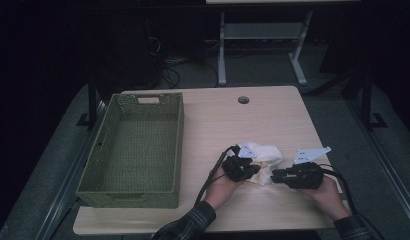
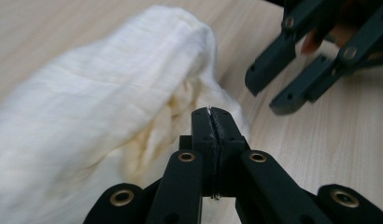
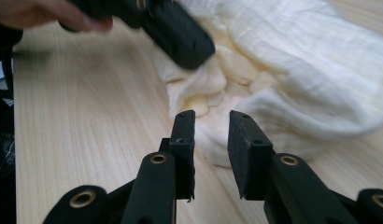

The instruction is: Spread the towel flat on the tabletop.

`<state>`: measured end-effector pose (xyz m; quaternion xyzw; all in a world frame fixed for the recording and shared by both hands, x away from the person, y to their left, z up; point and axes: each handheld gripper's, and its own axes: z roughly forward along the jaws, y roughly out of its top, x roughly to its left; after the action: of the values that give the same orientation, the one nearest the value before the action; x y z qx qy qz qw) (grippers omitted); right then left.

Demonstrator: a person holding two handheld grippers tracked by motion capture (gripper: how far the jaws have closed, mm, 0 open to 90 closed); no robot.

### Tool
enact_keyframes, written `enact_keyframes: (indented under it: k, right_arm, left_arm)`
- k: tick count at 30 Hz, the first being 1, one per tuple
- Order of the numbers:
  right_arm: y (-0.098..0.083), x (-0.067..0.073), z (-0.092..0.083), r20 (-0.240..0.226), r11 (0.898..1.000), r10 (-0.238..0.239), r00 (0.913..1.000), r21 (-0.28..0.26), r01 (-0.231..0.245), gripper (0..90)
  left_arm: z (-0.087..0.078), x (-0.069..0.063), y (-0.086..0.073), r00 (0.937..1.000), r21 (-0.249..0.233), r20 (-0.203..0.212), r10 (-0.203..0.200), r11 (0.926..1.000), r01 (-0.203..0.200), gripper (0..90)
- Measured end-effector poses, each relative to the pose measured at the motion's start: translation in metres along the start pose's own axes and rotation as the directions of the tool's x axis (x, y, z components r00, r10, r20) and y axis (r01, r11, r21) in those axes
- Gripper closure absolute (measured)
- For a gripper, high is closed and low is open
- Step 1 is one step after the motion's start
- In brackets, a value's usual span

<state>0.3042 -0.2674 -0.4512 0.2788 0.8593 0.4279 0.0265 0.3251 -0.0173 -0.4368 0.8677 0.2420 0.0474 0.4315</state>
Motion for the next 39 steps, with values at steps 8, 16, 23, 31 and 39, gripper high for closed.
enact_keyframes:
  k: [8,16,23,31,39]
  right_arm:
    - [0.005,0.004,0.016,-0.019,0.999,-0.021,0.9996,0.024,0.022,68.5]
    - [0.003,0.006,0.034,0.02,0.991,-0.065,0.9977,0.115,0.063,81.2]
    - [0.006,-0.002,0.016,0.061,0.995,-0.072,0.9956,0.072,0.067,87.6]
    - [-0.002,-0.03,-0.023,0.153,1.0,0.003,0.9883,-0.009,-0.002,88.0]
    - [-0.017,-0.058,-0.057,0.243,0.995,0.09,0.9659,-0.069,-0.075,88.5]
  left_arm:
    - [-0.034,0.016,-0.009,0.9966,-0.044,-0.055,-0.06,0.9973,0.058,88.7]
    - [-0.043,0.026,-0.012,0.9921,-0.065,-0.081,-0.096,0.9937,0.091,88.7]
    - [-0.048,0.029,-0.011,0.9887,-0.082,-0.107,-0.105,0.9919,0.097,88.8]
    - [-0.055,0.036,-0.014,0.9799,-0.082,-0.158,-0.122,0.9905,0.11,88.8]
    - [-0.055,0.043,-0.019,0.9613,-0.037,-0.25,-0.116,0.9933,0.11,88.9]
